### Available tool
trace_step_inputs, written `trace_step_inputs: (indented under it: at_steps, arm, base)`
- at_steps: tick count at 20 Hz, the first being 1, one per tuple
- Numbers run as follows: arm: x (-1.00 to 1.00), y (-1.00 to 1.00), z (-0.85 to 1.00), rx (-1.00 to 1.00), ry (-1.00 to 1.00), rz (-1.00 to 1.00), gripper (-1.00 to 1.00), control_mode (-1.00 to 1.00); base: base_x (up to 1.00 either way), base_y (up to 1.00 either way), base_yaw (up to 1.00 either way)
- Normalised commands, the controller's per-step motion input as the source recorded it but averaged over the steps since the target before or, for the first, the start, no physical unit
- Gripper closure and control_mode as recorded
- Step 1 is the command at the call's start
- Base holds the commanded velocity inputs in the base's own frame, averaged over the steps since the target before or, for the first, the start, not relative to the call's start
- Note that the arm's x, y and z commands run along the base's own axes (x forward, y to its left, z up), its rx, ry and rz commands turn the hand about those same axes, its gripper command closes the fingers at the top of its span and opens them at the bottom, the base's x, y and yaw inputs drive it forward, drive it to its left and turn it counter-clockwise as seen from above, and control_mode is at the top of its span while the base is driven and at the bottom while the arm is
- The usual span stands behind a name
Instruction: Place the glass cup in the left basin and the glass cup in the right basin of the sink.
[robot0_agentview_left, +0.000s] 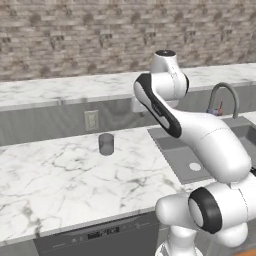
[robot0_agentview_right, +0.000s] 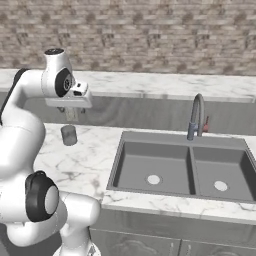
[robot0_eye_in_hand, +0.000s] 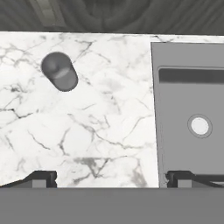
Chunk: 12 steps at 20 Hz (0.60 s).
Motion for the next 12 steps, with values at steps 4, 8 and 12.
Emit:
trace_step_inputs:
  at_steps: [4, 8, 12]
  arm:
    - [0.01, 0.2, -0.2, 0.12, 0.07, 0.0, -1.0, -1.0]
    - [0.01, 0.23, -0.26, 0.13, 0.11, 0.0, -1.0, -1.0]
    - [0.04, 0.31, -0.3, 0.03, 0.02, 0.0, -1.0, -1.0]
  base:
    - [0.0, 0.0, 0.0]
    - [0.0, 0.0, 0.0]
    - [0.0, 0.0, 0.0]
